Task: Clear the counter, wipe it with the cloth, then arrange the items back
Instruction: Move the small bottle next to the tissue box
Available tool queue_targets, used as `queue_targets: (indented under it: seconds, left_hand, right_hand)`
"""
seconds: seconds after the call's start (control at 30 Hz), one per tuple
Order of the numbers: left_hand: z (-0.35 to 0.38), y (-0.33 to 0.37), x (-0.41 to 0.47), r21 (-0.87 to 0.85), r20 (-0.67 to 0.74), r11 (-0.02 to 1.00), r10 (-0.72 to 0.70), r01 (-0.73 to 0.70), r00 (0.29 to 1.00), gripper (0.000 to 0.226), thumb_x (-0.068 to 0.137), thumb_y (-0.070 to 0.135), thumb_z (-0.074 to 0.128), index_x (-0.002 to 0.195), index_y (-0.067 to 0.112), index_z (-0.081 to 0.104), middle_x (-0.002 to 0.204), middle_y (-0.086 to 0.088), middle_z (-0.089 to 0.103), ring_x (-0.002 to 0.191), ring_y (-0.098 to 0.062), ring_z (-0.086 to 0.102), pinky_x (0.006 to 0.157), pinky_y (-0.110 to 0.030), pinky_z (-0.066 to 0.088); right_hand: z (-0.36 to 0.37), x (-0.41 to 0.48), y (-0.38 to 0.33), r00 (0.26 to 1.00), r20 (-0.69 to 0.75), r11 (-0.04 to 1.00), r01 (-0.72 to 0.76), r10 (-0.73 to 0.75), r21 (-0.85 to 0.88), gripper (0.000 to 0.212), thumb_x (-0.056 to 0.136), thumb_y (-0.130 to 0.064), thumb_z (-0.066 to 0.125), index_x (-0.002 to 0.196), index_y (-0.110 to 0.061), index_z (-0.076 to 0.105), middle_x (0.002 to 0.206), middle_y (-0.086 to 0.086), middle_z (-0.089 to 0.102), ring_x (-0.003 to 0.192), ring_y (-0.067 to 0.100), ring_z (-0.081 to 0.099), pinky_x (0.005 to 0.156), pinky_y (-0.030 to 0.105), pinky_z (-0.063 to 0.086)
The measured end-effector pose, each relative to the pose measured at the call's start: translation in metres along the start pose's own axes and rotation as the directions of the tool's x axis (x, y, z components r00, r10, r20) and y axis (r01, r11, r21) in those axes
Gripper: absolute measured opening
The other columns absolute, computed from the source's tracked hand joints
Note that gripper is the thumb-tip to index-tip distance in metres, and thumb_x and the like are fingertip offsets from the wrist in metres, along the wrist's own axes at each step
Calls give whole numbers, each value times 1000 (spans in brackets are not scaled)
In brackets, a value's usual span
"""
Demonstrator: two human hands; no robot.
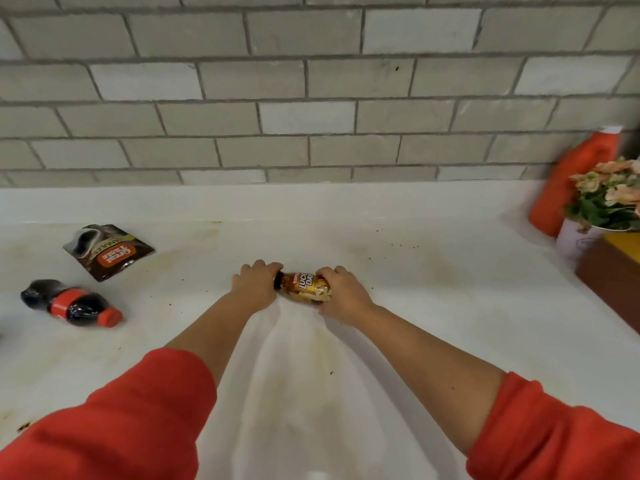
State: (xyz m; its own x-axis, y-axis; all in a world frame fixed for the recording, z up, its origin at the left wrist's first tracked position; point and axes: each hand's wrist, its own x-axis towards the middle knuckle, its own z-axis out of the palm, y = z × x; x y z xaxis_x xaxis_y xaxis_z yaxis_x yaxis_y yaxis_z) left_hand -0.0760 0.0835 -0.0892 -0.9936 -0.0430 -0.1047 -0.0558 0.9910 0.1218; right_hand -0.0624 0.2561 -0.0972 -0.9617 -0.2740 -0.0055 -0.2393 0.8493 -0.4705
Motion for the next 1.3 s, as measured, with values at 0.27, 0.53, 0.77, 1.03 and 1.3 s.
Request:
queue_targets:
  seconds: [0.27,0.53,0.77,1.03,1.3]
  left_hand:
    - [-8,5,4,63,-70,987,152,-148,986,40,89,4,42,127,18,44,119,-12,43,108,-30,47,85,-39,41]
    - [-58,70,-1,-198,-44,867,459,-458,887,38,84,-8,45,120,6,46,119,-13,46,106,-27,50,79,-24,36]
    - [-93,161,-39,-183,-58,670,723,-719,688,46,82,3,63,123,17,51,119,-4,47,110,-21,47,86,-23,38]
    - [-92,279,-97,-233,-35,490,859,-840,510,37,80,22,71,113,13,57,112,-1,56,94,-14,51,78,-25,44]
    - [-58,397,-148,-366,-160,409,857,-836,489,37,78,27,73,107,9,59,106,-5,57,99,-20,56,78,-29,45]
  right_hand:
    - [-2,-14,-3,995,-95,997,-9,17,81,67,75,-18,75,134,-15,44,127,9,44,117,25,43,93,30,41]
    - [-33,-47,25,967,-198,981,-136,163,140,70,77,-10,69,138,-21,37,123,11,39,116,27,42,97,31,42]
    - [-69,-107,65,911,-280,893,-170,304,416,67,74,-7,68,133,-20,38,118,5,45,103,17,51,88,23,45]
    - [-105,-187,123,808,-378,755,-121,453,645,56,79,-11,71,125,-21,40,103,-1,59,93,15,60,72,23,52]
    - [-150,-256,194,589,-546,768,-219,596,602,54,70,-23,80,115,-18,49,93,-5,62,88,13,61,74,28,50]
